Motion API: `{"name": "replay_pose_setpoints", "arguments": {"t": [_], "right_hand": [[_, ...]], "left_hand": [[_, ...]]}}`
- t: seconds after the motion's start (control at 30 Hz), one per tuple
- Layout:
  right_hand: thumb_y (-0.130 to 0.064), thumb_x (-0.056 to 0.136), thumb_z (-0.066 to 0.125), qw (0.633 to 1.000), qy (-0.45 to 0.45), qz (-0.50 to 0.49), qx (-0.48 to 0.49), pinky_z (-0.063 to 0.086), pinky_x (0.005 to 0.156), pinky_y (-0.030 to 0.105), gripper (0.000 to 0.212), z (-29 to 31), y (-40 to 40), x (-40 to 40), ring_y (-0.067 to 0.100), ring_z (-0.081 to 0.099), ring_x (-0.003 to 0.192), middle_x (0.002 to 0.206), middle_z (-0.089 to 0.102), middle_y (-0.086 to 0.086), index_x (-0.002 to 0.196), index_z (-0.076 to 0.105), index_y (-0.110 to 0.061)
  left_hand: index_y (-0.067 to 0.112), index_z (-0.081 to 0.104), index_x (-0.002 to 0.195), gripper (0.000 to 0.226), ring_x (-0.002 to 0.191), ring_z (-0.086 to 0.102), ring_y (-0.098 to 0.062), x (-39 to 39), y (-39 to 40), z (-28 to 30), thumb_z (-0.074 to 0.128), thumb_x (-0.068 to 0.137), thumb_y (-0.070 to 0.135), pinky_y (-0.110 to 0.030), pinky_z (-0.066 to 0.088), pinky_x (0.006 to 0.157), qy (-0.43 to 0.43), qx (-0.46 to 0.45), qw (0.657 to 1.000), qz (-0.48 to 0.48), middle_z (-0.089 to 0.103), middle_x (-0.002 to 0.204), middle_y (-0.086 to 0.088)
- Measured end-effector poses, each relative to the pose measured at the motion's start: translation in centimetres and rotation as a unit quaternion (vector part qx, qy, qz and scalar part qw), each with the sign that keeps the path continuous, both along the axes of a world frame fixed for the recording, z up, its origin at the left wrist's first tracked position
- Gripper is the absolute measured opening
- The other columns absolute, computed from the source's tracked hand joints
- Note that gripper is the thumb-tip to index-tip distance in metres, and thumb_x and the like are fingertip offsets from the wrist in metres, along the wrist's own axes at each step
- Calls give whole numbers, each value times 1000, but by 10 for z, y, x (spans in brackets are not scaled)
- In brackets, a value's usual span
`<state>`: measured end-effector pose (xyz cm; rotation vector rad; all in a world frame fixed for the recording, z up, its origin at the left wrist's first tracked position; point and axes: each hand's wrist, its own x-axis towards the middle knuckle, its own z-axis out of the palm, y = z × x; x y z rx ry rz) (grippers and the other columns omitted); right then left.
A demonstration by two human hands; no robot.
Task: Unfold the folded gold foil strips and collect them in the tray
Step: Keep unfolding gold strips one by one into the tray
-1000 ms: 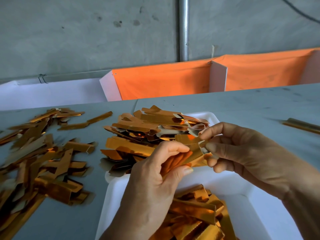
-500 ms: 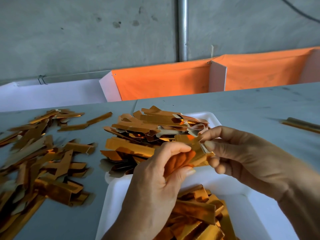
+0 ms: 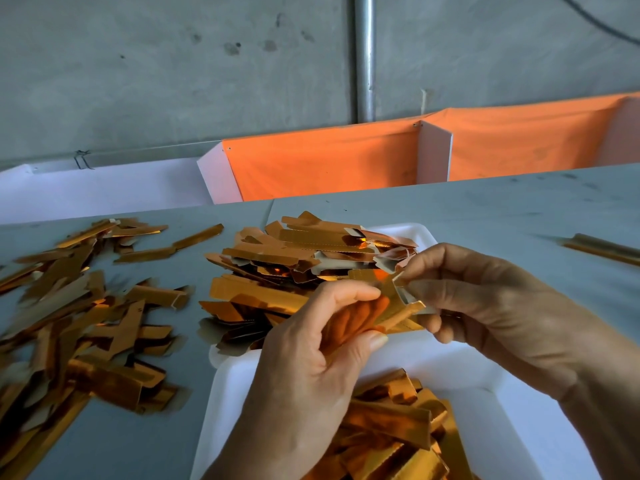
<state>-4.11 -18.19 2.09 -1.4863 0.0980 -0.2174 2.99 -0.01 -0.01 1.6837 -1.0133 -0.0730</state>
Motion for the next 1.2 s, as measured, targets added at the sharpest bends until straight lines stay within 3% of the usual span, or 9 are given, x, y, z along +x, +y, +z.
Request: {"name": "replay_pose_setpoints", "arguments": {"t": [0.23, 0.43, 0.73, 0.83, 0.97, 1.07, 1.2], "right_hand": [[-16, 68, 67, 995, 30, 27, 87, 42, 42, 18, 16, -5, 5, 4, 11, 47, 47, 66, 55, 8, 82, 74, -11], [-29, 71, 68, 995, 33, 34, 93, 42, 42, 18, 16, -5, 7, 3, 9, 49, 48, 68, 59, 3, 77, 75, -16], [-27, 73, 71, 989, 16, 52, 141, 45, 44, 19, 14, -1, 4, 0, 10, 52, 50, 69, 60, 3, 80, 73, -14], [-15, 68, 82, 992, 0, 59, 111, 50, 50, 19, 23, 2, 2, -3, 10, 60, 59, 76, 65, 3, 90, 74, -14], [-18, 67, 71, 1000, 2, 20, 19, 50, 54, 18, 17, 3, 4, -2, 5, 60, 62, 74, 66, -1, 84, 74, -18], [-21, 68, 69, 998, -7, 5, -69, 50, 58, 18, 14, 4, 7, -2, 3, 60, 62, 67, 65, -7, 81, 72, -22], [-18, 71, 70, 988, -18, -43, -149, 50, 59, 22, 11, 5, 11, -2, 12, 59, 64, 76, 65, 13, 82, 70, -20]], "left_hand": [[43, 59, 105, 32, 105, 62, -2, 7, 3, -3, 67, 78, 28, -12, 47, 85, 67, -15, 997, -34, 68, 107, 17], [45, 60, 109, 37, 108, 61, -2, 9, 3, -5, 68, 78, 27, -10, 43, 90, 90, -16, 994, -56, 67, 110, 17], [38, 62, 113, 38, 110, 62, -6, 7, 3, -1, 70, 81, 20, -13, 46, 88, 98, -52, 989, -99, 68, 113, 12], [39, 60, 112, 39, 110, 61, -7, 4, 3, -1, 70, 80, 19, -13, 47, 87, 54, -49, 995, -69, 68, 112, 12], [45, 57, 108, 45, 100, 61, 6, -2, -1, -2, 73, 77, 15, -1, 42, 79, -68, -23, 997, 24, 65, 105, 24], [41, 57, 109, 50, 103, 58, 8, -3, -4, -2, 75, 77, 6, 0, 41, 81, -156, -13, 985, 65, 61, 109, 24], [33, 54, 111, 42, 110, 54, 4, -4, -8, -1, 67, 76, 14, -4, 40, 89, -226, -5, 970, 93, 61, 115, 18]]}}
